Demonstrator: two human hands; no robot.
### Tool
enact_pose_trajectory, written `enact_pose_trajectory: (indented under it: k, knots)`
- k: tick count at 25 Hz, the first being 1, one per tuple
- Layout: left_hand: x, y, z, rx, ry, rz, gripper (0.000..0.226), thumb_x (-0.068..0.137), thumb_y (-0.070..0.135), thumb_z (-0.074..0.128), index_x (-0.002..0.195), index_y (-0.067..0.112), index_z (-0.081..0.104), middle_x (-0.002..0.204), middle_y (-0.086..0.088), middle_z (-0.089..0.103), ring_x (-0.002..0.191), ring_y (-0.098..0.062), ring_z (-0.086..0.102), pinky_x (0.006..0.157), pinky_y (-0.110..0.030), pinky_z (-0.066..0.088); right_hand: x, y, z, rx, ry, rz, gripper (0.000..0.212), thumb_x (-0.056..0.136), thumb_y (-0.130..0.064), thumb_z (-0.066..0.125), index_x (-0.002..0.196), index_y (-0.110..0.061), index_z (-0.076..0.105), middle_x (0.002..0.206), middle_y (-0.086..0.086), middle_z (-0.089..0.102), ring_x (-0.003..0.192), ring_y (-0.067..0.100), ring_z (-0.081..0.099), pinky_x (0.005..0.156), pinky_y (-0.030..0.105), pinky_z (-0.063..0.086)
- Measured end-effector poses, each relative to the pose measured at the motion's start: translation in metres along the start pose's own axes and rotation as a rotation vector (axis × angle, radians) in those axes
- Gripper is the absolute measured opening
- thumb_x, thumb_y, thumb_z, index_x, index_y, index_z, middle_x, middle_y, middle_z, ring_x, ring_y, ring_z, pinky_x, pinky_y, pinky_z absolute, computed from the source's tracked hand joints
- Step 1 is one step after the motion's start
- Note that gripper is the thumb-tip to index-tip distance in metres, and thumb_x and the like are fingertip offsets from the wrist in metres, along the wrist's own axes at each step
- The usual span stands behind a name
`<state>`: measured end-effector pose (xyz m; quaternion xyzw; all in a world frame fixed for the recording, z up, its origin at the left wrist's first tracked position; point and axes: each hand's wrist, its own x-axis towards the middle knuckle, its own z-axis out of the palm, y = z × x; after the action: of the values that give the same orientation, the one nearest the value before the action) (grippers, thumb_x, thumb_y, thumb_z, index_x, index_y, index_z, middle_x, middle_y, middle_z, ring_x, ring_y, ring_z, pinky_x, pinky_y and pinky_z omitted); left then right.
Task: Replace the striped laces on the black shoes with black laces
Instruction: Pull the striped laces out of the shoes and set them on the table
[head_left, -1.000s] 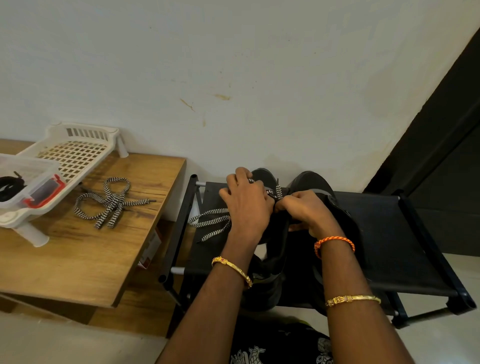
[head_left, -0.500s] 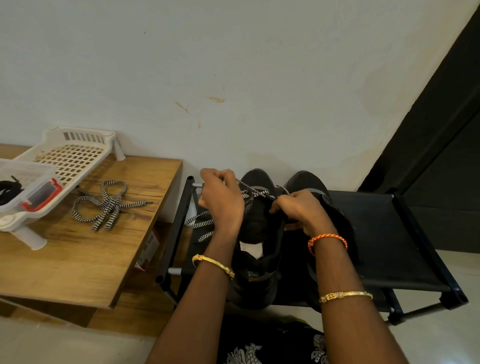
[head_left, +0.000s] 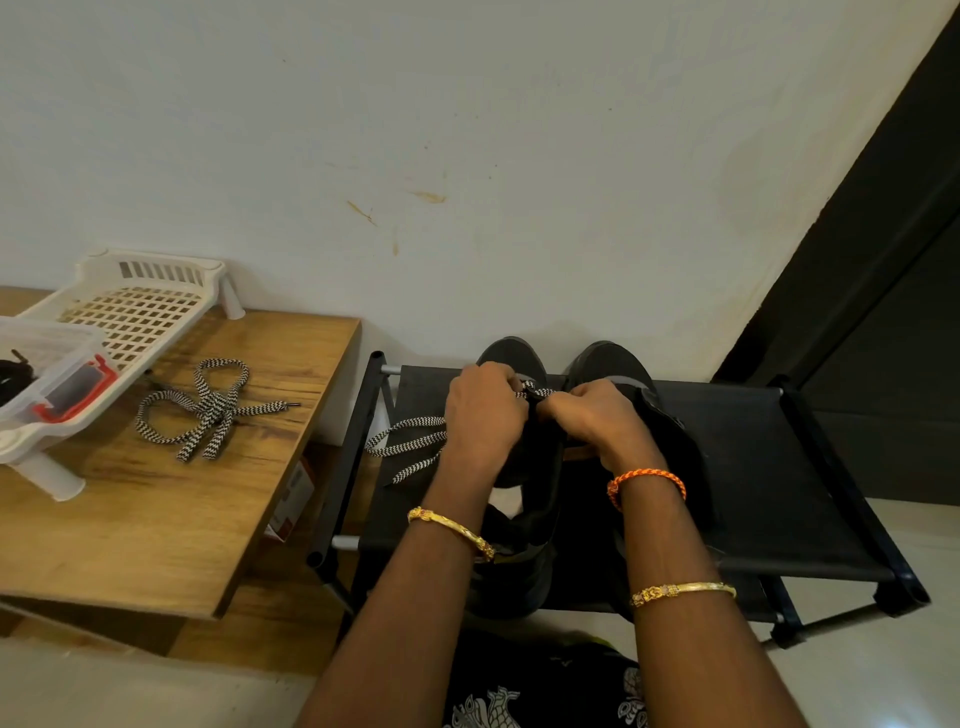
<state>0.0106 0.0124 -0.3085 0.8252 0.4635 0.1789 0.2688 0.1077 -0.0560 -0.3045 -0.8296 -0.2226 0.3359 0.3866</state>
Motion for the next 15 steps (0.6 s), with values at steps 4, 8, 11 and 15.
enact_pose_trajectory:
  k: [4, 8, 11, 15]
  knots:
    - [0.000, -0.001, 0.003, 0.032, 0.093, 0.008, 0.020, 0.092, 0.024, 0.057, 0.099, 0.016, 0.073, 0.113, -0.009, 0.055, 0.106, -0.025, 0.054, 0.090, -0.039, 0.045, 0.000, 0.001, 0.000, -0.026, 0.029, -0.012, 0.017, 0.071, -0.019, 0.065, 0.078, -0.003, 0.067, 0.077, 0.009, 0.068, 0.070, 0.019, 0.066, 0.058, 0.032, 0.059]
    - [0.001, -0.007, -0.005, -0.243, 0.117, -0.175, 0.012, 0.085, 0.033, 0.064, 0.082, 0.022, 0.066, 0.131, -0.002, 0.033, 0.120, -0.021, 0.039, 0.096, -0.040, 0.031, -0.001, 0.000, -0.001, -0.042, 0.030, -0.009, 0.012, 0.070, -0.013, 0.065, 0.075, -0.003, 0.066, 0.075, 0.009, 0.065, 0.068, 0.018, 0.064, 0.050, 0.027, 0.055]
    - [0.005, -0.015, -0.011, -0.447, 0.228, -0.214, 0.015, 0.087, 0.031, 0.059, 0.073, 0.027, 0.056, 0.132, 0.001, 0.035, 0.118, -0.018, 0.045, 0.103, -0.045, 0.030, -0.002, -0.001, -0.001, -0.019, 0.025, 0.000, 0.010, 0.068, -0.011, 0.068, 0.073, -0.003, 0.066, 0.076, 0.008, 0.064, 0.069, 0.018, 0.063, 0.047, 0.026, 0.054]
    - [0.006, -0.009, -0.008, -1.009, 0.220, -0.258, 0.013, 0.097, 0.016, 0.044, 0.085, 0.016, 0.050, 0.100, -0.003, 0.064, 0.088, -0.017, 0.063, 0.088, -0.039, 0.050, -0.002, -0.001, 0.000, -0.009, 0.024, 0.003, 0.013, 0.067, -0.010, 0.068, 0.076, -0.001, 0.067, 0.075, 0.008, 0.064, 0.069, 0.017, 0.062, 0.047, 0.026, 0.053]
